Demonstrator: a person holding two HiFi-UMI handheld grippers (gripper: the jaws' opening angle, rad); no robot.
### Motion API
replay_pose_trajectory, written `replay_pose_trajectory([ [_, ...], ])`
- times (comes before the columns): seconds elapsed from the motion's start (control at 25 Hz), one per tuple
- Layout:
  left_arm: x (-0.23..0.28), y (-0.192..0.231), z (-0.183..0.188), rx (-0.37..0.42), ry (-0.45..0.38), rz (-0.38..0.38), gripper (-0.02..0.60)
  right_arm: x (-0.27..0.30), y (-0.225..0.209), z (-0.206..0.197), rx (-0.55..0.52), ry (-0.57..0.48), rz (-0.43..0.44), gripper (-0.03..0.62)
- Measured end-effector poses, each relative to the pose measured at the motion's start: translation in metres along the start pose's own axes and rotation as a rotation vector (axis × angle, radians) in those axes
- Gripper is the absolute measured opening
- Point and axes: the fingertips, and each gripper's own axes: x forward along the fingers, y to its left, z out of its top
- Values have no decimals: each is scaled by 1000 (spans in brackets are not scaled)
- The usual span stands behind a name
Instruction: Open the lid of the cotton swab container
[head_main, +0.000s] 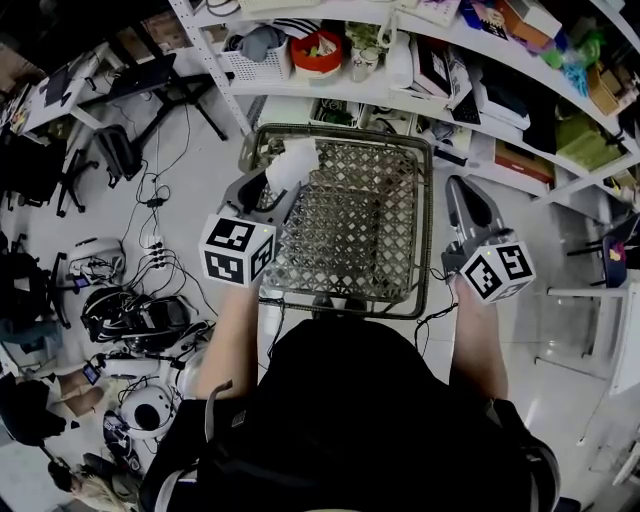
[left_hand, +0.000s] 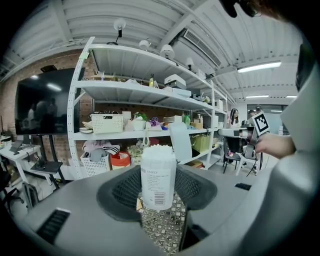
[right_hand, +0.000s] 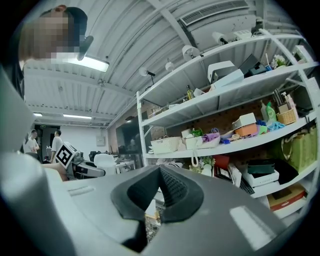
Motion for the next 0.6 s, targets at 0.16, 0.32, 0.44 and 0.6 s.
replay_pose_trajectory([
  [0.16, 0, 0, 0, 3, 5, 1, 199, 0, -2, -2, 4, 5, 2, 9],
  [0.32, 0, -3, -1, 4, 7, -1, 199, 1, 0, -4, 8, 9, 8, 8],
  [0.44, 1, -10, 0, 8, -3, -17, 199, 1, 2, -6, 9, 10, 15, 8],
  [0.6, 2, -21, 1, 23, -17, -48, 199, 2, 5, -7, 15, 12, 19, 8],
])
